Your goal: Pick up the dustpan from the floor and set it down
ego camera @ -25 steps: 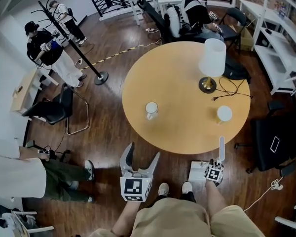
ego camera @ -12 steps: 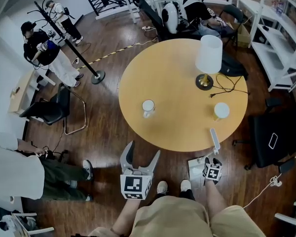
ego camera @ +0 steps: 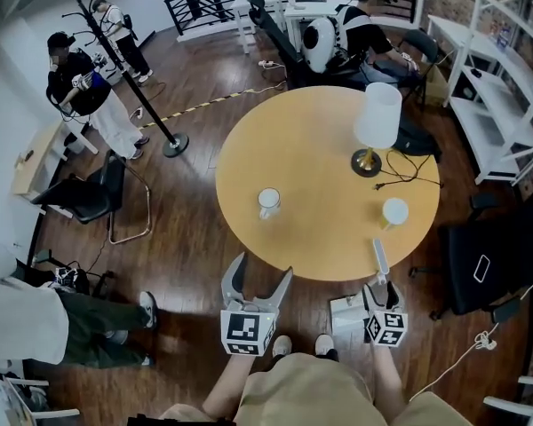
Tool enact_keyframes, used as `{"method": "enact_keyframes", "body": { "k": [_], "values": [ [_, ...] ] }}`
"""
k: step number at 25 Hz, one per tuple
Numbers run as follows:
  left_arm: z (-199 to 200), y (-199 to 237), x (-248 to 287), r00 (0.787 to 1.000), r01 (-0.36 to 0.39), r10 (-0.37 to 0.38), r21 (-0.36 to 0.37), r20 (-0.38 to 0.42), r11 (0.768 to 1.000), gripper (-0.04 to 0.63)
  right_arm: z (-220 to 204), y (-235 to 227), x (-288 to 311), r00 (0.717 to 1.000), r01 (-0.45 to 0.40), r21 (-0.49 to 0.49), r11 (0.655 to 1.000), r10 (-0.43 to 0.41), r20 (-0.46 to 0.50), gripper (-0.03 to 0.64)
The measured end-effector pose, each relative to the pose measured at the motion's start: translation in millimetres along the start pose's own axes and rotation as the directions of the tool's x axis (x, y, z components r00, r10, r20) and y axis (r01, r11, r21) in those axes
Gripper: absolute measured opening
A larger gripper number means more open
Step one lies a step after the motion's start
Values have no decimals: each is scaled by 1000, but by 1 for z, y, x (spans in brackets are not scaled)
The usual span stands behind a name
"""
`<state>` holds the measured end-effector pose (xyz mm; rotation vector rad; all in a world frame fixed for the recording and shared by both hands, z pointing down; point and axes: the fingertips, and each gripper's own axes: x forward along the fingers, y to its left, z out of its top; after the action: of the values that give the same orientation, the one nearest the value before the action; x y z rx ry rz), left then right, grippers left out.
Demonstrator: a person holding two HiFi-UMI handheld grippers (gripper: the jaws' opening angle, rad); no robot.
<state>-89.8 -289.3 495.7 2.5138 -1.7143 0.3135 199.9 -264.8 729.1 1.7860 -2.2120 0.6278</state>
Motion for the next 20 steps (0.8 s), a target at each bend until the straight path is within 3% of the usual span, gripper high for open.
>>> {"method": "enact_keyframes", "body": {
  "k": [3, 6, 8, 14, 17, 20],
  "values": [
    [8, 4, -3, 1000, -6, 7, -20, 31, 1000, 390, 97, 45, -23, 977, -84, -75, 994, 97, 190, 324],
    [23, 6, -7, 997, -6, 9, -36, 74, 999, 388, 193, 85, -50, 910, -131, -150, 980, 179, 373, 319],
    [39, 5, -14, 993, -12, 16, -32, 116, 999, 388, 234, 106, -66, 877, -133, -206, 970, 212, 432, 291],
    [80, 10, -39, 972, -60, 59, -4, 229, 998, 376, 283, 148, -106, 833, -82, -351, 933, 257, 490, 320],
    [76, 5, -42, 972, -56, 57, -13, 229, 998, 374, 289, 162, -119, 815, -77, -397, 915, 287, 504, 343],
    [72, 1, -46, 973, -51, 54, -19, 223, 999, 374, 288, 166, -123, 810, -79, -383, 920, 283, 514, 381]
  ]
}}
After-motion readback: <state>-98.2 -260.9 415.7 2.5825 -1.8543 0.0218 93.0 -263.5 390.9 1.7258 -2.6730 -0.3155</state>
